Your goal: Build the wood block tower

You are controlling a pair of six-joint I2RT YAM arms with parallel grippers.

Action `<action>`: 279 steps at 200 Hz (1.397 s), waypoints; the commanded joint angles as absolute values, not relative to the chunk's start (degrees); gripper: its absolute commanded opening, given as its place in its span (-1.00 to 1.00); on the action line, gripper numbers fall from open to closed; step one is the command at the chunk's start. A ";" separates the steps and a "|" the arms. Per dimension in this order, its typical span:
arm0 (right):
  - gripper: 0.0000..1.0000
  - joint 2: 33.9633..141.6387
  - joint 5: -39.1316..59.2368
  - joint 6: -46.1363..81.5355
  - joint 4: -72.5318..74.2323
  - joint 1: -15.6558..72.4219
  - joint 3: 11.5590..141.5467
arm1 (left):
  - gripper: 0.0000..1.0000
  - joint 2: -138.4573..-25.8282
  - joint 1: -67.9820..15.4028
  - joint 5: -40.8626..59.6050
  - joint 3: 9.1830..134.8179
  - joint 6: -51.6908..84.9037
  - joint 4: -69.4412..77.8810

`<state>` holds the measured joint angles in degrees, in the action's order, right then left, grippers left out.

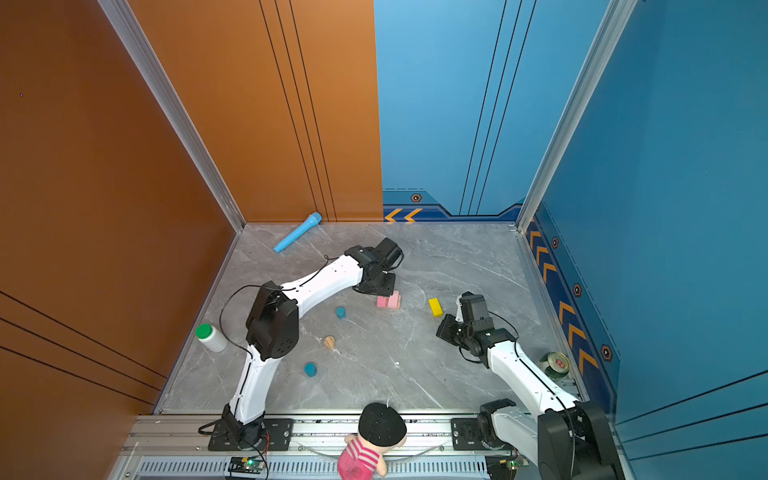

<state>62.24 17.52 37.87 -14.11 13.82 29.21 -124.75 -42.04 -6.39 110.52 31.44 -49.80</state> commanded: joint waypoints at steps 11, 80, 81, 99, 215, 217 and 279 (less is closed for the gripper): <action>-0.90 62.67 14.51 37.53 -16.45 16.01 33.28 | -0.27 -119.57 -41.05 -6.50 108.39 28.07 -51.16; -0.65 73.68 13.45 36.59 -16.06 20.60 43.42 | -0.41 -112.59 -35.44 5.08 94.97 23.21 -39.86; -0.64 73.89 13.49 36.49 -16.03 20.63 43.51 | -0.41 -112.59 -35.34 5.35 94.86 23.20 -39.75; -0.46 77.71 14.01 36.22 -15.03 21.40 46.29 | -0.41 -112.37 -33.97 9.77 91.70 23.12 -35.19; -0.19 95.68 18.44 35.07 -12.30 24.32 60.38 | -0.32 -118.89 -32.64 14.70 90.53 23.22 -31.18; -0.19 95.90 18.43 35.07 -12.28 24.34 60.58 | -0.32 -118.91 -32.57 14.79 90.53 23.27 -31.20; -0.23 100.86 19.91 34.94 -12.55 24.70 64.13 | -0.34 -120.79 -32.48 15.73 91.30 23.42 -31.20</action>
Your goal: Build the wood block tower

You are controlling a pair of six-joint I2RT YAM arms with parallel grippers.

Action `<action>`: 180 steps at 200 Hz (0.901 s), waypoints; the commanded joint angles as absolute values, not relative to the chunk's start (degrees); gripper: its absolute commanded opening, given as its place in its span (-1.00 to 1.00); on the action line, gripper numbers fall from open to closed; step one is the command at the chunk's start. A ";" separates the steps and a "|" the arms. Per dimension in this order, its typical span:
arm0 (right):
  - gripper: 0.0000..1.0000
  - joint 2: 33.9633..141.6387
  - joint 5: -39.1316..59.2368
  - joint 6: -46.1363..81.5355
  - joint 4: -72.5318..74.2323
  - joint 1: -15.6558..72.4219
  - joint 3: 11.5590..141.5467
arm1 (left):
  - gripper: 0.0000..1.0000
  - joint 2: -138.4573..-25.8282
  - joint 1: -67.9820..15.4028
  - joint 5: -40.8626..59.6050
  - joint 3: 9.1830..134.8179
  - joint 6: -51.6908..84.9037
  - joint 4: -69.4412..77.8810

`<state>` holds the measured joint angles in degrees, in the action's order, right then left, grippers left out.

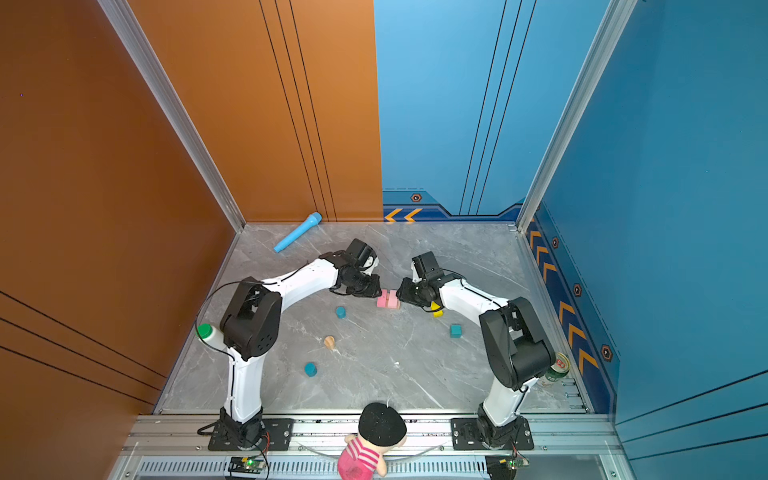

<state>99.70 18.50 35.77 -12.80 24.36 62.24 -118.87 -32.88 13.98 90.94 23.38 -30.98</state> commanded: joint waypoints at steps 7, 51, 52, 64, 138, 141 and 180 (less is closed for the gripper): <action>-0.22 101.11 19.95 34.89 -12.69 24.70 64.35 | -0.35 -121.14 -32.52 15.73 91.40 23.54 -31.25; -0.19 101.96 20.47 34.76 -12.64 24.43 64.85 | -0.38 -122.07 -32.27 16.32 91.93 24.20 -31.46; -0.19 101.96 20.47 34.76 -12.64 24.43 64.85 | -0.38 -122.07 -32.31 16.34 91.98 24.19 -31.46; -0.20 102.16 20.65 34.67 -12.64 24.35 64.88 | -0.39 -122.21 -32.31 16.50 92.19 24.38 -31.47; -0.22 102.88 21.27 35.15 -11.86 24.39 64.69 | -0.46 -122.43 -32.56 17.05 92.54 24.89 -31.46; -0.22 102.91 21.31 35.13 -11.79 24.40 64.75 | -0.46 -122.43 -32.60 17.05 92.55 24.89 -31.46; -0.22 103.27 21.53 35.24 -11.52 24.33 64.69 | -0.49 -122.60 -32.77 17.47 92.90 25.18 -31.53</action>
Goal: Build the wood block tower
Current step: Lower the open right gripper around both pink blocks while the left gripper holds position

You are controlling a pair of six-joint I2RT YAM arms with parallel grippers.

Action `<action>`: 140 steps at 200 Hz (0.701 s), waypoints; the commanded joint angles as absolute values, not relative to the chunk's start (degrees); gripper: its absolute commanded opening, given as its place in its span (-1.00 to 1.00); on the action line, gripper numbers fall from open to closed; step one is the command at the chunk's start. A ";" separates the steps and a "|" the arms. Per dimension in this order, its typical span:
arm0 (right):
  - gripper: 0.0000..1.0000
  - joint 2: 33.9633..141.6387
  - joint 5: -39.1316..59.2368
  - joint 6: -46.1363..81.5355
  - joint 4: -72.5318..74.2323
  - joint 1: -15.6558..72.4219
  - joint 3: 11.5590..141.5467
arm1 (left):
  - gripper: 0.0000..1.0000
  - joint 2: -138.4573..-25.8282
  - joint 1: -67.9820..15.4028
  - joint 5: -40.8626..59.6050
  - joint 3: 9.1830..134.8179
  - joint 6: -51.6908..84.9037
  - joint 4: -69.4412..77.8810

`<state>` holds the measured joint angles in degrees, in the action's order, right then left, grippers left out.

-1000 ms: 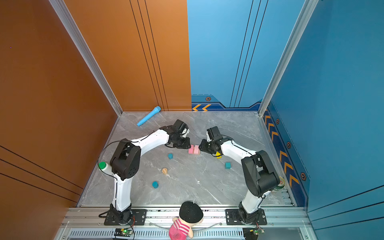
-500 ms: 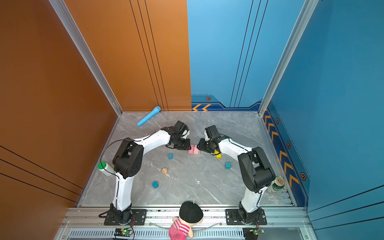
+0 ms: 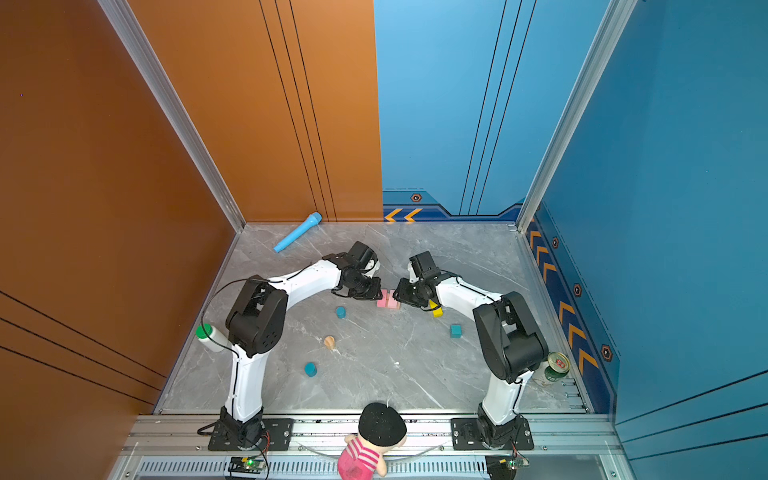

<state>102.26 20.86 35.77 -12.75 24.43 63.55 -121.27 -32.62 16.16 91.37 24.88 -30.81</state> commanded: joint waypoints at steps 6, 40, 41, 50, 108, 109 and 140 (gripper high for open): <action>-0.22 103.27 21.54 35.32 -11.51 24.30 64.70 | -0.49 -122.65 -32.86 17.44 92.99 25.14 -31.55; -0.22 103.31 21.62 35.41 -11.43 24.29 64.60 | -0.50 -122.94 -33.08 17.74 93.51 25.57 -31.63; -0.22 103.34 21.66 35.42 -11.43 24.27 64.64 | -0.50 -122.95 -33.02 17.79 93.51 25.57 -31.64; -0.22 103.36 21.62 35.40 -11.40 24.26 64.60 | -0.50 -123.12 -33.13 17.91 93.60 25.57 -31.73; -0.22 103.86 21.96 35.60 -10.86 24.19 64.60 | -0.52 -123.49 -33.56 18.36 94.26 26.08 -31.82; -0.22 103.87 21.97 35.60 -10.88 24.18 64.60 | -0.52 -123.53 -33.61 18.32 94.28 26.09 -31.86; -0.22 104.15 22.15 35.67 -10.72 24.19 64.81 | -0.53 -123.87 -33.92 18.46 94.75 26.18 -32.08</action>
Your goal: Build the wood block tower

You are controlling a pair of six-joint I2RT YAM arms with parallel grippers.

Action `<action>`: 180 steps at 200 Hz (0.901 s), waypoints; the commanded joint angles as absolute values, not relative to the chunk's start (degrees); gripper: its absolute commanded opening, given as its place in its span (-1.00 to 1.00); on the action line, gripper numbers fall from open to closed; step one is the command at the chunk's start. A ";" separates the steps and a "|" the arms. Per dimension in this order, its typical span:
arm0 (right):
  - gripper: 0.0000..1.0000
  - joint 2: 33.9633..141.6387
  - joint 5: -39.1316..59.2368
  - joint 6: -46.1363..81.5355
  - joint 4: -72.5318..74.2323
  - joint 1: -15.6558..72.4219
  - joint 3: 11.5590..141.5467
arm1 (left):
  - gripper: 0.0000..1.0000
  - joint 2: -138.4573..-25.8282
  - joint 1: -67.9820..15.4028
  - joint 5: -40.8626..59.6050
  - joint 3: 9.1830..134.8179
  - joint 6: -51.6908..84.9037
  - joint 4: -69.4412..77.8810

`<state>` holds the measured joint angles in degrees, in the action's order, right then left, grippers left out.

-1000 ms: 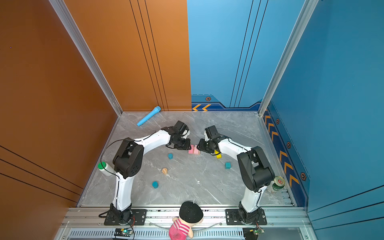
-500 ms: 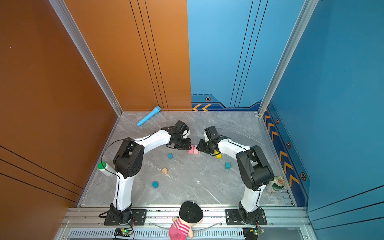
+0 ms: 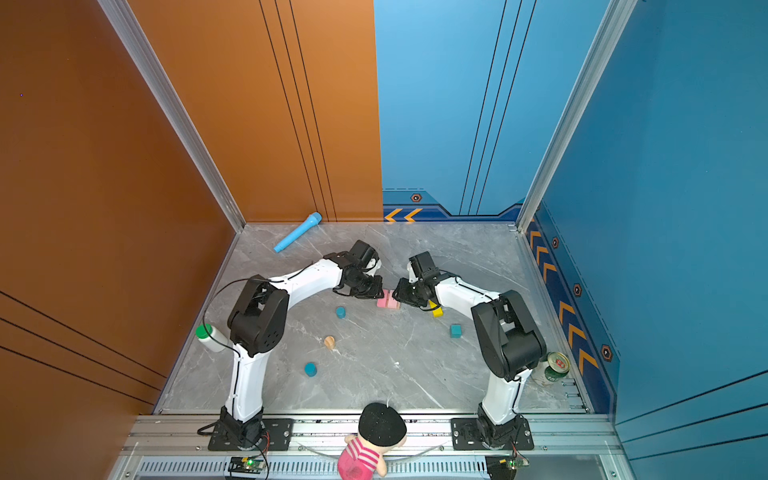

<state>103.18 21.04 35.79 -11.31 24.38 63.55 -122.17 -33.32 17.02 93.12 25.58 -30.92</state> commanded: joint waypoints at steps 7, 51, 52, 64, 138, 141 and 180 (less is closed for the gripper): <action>-0.23 104.29 22.19 35.68 -10.72 24.17 64.83 | -0.53 -123.93 -33.92 18.50 94.83 26.17 -32.07; -0.23 104.85 22.65 35.88 -10.20 24.08 64.86 | -0.54 -124.19 -34.19 18.71 95.10 26.35 -32.26; -0.23 104.90 22.66 35.87 -10.24 24.08 64.86 | -0.55 -124.19 -34.19 18.72 95.10 26.32 -32.26; -0.23 104.98 22.79 35.95 -10.05 24.09 64.87 | -0.54 -124.19 -34.20 18.72 95.18 26.49 -32.34; -0.23 105.78 23.20 36.12 -9.92 24.09 65.37 | -0.55 -124.19 -34.19 18.49 95.19 26.80 -32.43; -0.23 105.79 23.20 36.12 -9.90 24.08 65.41 | -0.55 -124.19 -34.24 18.50 95.16 26.76 -32.43; -0.23 105.85 23.12 36.12 -9.80 24.01 65.56 | -0.54 -123.75 -34.23 18.12 95.01 27.11 -32.52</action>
<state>104.71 22.52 35.86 -10.74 24.36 63.79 -122.80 -33.82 17.21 93.58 26.61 -31.03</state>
